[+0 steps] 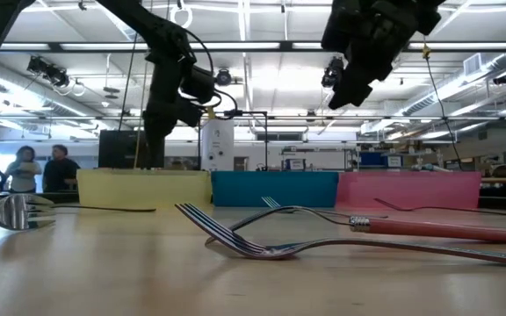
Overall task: Sort silverware by color (type)
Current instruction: Put the pink fork into the pink bin, then put the iridescent fork into the yellow bin
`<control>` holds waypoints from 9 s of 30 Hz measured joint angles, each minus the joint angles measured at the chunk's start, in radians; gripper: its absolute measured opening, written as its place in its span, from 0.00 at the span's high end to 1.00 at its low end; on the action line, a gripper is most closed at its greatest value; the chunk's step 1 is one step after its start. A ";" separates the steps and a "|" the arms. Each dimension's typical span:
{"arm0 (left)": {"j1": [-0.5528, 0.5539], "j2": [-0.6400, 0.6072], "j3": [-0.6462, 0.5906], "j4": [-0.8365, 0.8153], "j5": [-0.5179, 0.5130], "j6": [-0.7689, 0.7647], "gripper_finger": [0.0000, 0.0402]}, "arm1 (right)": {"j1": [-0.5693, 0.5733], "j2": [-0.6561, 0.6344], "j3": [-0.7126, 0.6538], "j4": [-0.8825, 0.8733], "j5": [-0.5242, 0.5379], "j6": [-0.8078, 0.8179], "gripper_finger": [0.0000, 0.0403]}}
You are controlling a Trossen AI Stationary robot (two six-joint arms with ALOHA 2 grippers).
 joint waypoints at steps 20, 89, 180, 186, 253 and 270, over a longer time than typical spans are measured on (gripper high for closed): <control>-0.240 0.000 0.000 -0.233 0.003 -0.171 0.81 | 0.395 0.314 0.000 0.421 0.063 0.157 0.71; -0.288 -0.002 -0.001 -0.021 0.001 -0.099 0.81 | 0.307 0.279 0.000 0.222 0.293 0.212 0.99; -0.286 -0.001 -0.001 0.502 0.001 0.319 0.81 | -0.457 0.010 -0.049 0.017 0.709 -0.486 0.78; -0.362 -0.001 0.000 0.584 0.005 0.396 0.81 | -0.423 -0.102 -0.049 -0.023 0.707 -0.347 0.78; -0.423 0.237 -0.001 0.672 0.339 -0.263 0.69 | -0.119 -0.222 -0.049 -0.269 0.459 -0.108 0.78; -0.409 0.277 -0.001 0.696 0.440 -0.316 0.69 | -0.106 -0.222 -0.049 -0.268 0.458 -0.111 0.78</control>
